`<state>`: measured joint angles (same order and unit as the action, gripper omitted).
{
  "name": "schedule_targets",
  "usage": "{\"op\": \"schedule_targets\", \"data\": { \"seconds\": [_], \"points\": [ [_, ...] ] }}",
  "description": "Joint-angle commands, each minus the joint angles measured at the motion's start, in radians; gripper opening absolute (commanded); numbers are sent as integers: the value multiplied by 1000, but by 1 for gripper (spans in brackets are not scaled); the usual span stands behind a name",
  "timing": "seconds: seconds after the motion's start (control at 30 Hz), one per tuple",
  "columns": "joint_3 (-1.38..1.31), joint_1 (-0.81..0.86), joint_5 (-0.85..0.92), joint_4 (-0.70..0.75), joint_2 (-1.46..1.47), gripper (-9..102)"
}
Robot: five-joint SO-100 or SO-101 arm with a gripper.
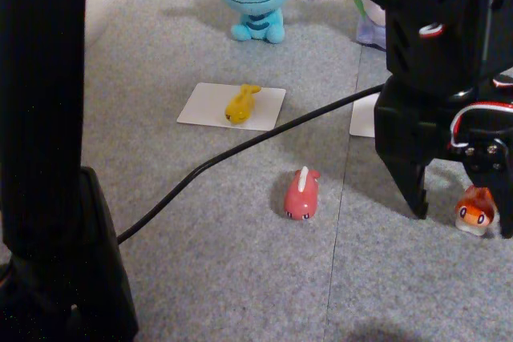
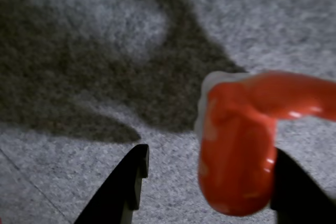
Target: Wooper wants to eat egg sudhi, and Goomy wants to eat shrimp sushi
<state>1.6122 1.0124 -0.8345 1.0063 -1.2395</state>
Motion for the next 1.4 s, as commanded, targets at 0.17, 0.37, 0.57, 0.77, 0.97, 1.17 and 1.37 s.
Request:
{"op": "schedule_targets", "data": {
  "seconds": [0.17, 0.37, 0.57, 0.77, 0.97, 1.17, 1.37],
  "points": [
    [-40, -6, -2, -20, -12, 18],
    [-40, 2, 5, -40, -11, 17],
    [-40, 6, -6, -43, -11, 14],
    [-40, 8, -8, -43, -9, 7],
    [-40, 9, -5, -21, -11, 19],
    [-38, 2, -51, 38, -9, 33],
    [-38, -11, -224, 8, -9, 33]
  ]
}}
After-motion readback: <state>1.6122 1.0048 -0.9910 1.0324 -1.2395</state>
